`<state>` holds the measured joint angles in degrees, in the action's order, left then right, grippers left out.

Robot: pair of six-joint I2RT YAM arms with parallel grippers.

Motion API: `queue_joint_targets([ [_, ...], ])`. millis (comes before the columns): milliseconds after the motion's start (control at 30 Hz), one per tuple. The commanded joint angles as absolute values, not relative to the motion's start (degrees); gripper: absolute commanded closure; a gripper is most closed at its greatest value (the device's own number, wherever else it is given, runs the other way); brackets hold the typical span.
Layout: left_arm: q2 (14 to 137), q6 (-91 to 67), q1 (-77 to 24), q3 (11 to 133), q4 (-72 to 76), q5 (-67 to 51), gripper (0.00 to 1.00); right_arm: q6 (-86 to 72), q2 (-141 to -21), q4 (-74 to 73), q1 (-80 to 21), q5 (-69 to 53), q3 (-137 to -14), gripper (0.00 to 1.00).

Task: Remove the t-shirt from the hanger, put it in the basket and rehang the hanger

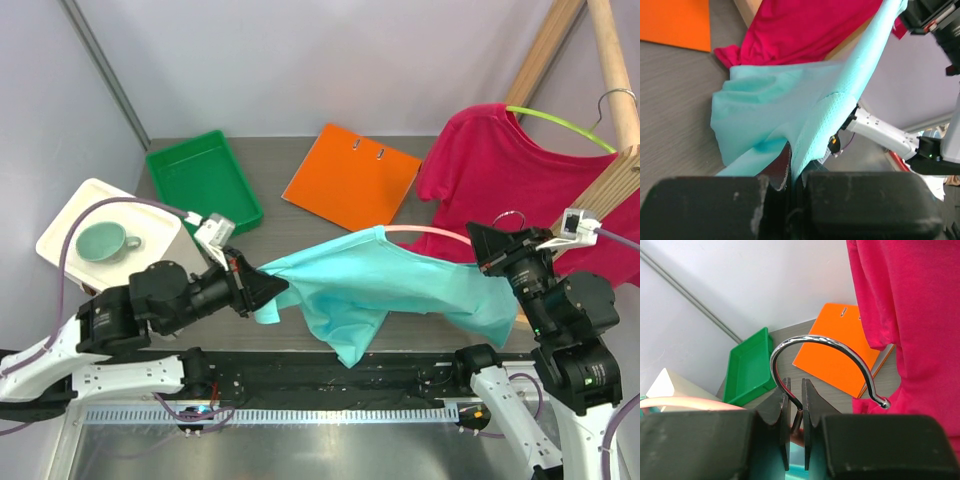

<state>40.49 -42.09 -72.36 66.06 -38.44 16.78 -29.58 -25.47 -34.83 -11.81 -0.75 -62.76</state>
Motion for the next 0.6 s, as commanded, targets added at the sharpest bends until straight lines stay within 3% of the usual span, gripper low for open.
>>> queue_joint_targets([
  [0,36.58,-42.80,-72.51,66.80,-38.05,22.93,1.00,-30.59,-24.08,-31.99,-11.69,6.59,-62.84,0.99],
  [567,20.84,-46.93,-72.42,62.41,-45.62,29.36,1.00,-37.00,-20.39,-33.75,-11.69,19.51,-62.23,0.99],
])
